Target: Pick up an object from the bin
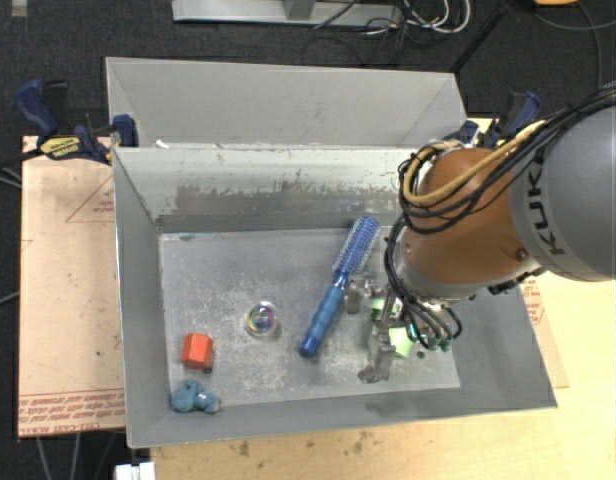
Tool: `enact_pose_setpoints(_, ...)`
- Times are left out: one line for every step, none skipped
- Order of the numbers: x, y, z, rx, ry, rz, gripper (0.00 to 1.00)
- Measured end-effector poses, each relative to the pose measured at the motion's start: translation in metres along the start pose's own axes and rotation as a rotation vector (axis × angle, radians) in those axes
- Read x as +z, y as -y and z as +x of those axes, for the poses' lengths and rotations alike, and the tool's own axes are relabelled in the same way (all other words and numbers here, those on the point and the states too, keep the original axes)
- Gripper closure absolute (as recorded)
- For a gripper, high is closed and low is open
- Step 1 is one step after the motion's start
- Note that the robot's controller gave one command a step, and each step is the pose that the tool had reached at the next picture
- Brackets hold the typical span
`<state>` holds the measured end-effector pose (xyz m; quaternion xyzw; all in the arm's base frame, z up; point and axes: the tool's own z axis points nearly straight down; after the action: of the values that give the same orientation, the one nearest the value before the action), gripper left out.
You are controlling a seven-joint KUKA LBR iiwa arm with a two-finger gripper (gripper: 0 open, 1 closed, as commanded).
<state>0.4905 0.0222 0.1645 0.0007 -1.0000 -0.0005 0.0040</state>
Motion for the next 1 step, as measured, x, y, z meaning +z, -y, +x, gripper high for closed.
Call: enact_pose_setpoints(0.0948, -0.012, -0.0719, -0.308, 0.009, 0.001, 0.0)
